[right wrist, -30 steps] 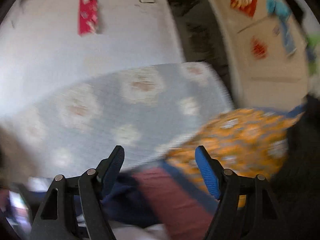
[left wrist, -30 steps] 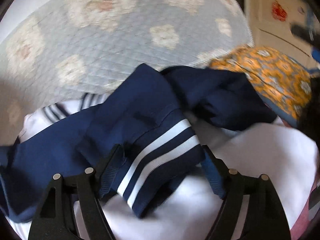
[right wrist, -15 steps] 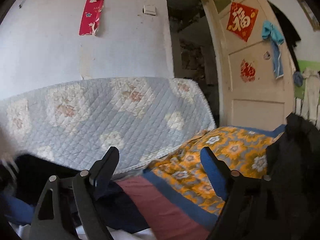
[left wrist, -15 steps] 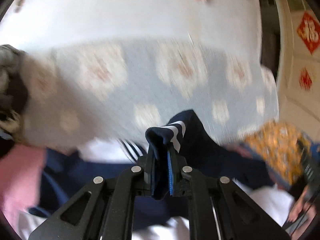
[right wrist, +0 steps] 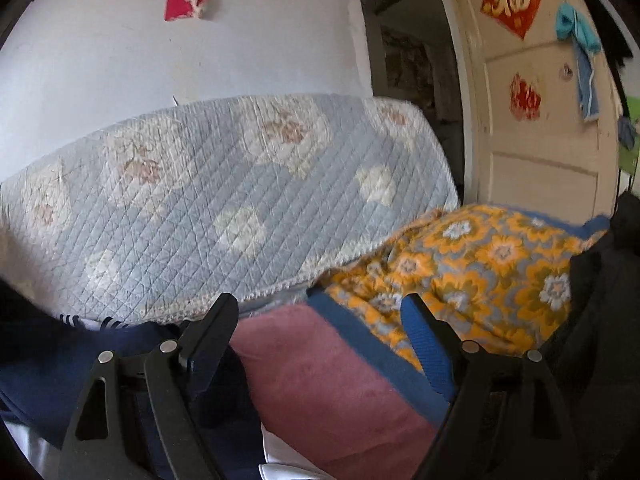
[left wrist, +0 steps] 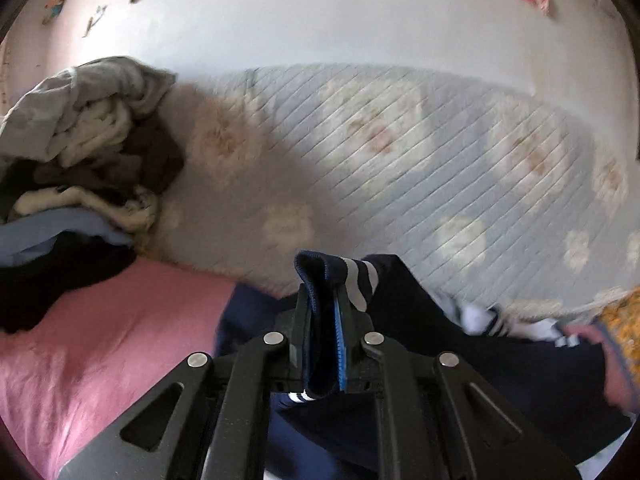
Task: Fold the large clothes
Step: 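Lay the held cuff down over the jacket body with the left gripper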
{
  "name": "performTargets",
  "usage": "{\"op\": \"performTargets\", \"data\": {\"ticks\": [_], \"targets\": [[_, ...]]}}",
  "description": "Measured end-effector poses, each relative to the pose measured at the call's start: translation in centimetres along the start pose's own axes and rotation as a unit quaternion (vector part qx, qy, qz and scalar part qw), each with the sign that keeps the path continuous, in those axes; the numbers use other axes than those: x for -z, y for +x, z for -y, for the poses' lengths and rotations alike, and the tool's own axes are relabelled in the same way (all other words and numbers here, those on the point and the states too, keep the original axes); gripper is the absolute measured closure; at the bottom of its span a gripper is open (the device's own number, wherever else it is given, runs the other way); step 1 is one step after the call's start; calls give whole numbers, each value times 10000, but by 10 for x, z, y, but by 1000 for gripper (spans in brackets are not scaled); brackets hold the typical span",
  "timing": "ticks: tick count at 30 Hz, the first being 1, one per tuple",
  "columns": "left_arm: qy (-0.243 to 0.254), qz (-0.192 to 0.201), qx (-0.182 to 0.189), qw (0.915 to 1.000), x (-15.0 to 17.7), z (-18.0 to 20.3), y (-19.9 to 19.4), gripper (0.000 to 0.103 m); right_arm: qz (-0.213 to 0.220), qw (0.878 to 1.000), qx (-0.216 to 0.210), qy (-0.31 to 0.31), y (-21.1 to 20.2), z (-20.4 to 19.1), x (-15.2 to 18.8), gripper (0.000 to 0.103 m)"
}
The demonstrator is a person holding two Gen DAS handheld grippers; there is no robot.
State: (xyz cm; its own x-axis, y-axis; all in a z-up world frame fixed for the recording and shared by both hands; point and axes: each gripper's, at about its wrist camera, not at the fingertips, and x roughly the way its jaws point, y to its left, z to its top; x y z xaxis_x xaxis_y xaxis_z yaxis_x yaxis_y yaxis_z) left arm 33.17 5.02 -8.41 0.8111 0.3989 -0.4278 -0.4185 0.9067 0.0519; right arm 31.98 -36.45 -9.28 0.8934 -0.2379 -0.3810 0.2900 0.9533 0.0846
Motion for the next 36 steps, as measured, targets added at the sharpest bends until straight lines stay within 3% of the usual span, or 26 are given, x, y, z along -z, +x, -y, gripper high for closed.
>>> {"op": "performTargets", "data": {"ticks": [4, 6, 8, 10, 13, 16, 18, 21, 23, 25, 28, 30, 32, 35, 36], "targets": [[-112, 550, -931, 9941, 12, -30, -14, 101, -133, 9999, -51, -65, 4, -3, 2, 18], [-312, 540, -1007, 9930, 8, -48, -11, 103, -172, 9996, -97, -208, 5, -10, 1, 18], [-411, 383, -1032, 9931, 7, -58, -1, 103, -505, 9973, -317, -421, 12, -21, -2, 18], [-444, 260, -1116, 9924, 10, -65, 6, 103, -1169, 9859, -929, -751, 26, -40, -8, 18], [-362, -118, -811, 9960, 13, -68, 22, 103, -1830, 9713, -1254, -863, 53, -63, -14, 18], [-586, -412, -92, 9974, 17, -71, 29, 103, -2793, 9446, -1468, -908, 99, -80, -4, 18], [-590, -539, 63, 9968, 20, -69, 35, 102, -3285, 9266, -1370, -1215, 122, -98, 12, 18], [-377, -862, 26, 9956, 27, -59, 50, 94, -2845, 9385, -1075, -1633, 123, -118, 22, 25], [-332, -1244, 44, 9917, 36, -56, 68, 92, -2794, 9417, -1161, -1471, 123, -116, 18, 69], [-385, -1616, 156, 9860, 44, -57, 85, 92, -2549, 9517, -1188, -1234, 119, -110, 4, 80], [-367, -1807, 313, 9824, 50, -55, 91, 92, -2141, 9616, -876, -1474, 116, -108, -10, 83], [-230, -1774, 245, 9836, 51, -49, 89, 91, -2245, 9604, -876, -1399, 130, -105, -18, 83], [-142, -1790, 199, 9835, 53, -46, 91, 82, -2671, 9523, -896, -1169, 155, -100, -17, 83], [-261, -1725, 447, 9836, 52, -48, 88, 64, -2825, 9526, -836, -762, 170, -84, -12, 82], [-305, -1642, 516, 9846, 50, -49, 85, 48, -2836, 9531, -815, -668, 169, -79, -11, 82]]}}
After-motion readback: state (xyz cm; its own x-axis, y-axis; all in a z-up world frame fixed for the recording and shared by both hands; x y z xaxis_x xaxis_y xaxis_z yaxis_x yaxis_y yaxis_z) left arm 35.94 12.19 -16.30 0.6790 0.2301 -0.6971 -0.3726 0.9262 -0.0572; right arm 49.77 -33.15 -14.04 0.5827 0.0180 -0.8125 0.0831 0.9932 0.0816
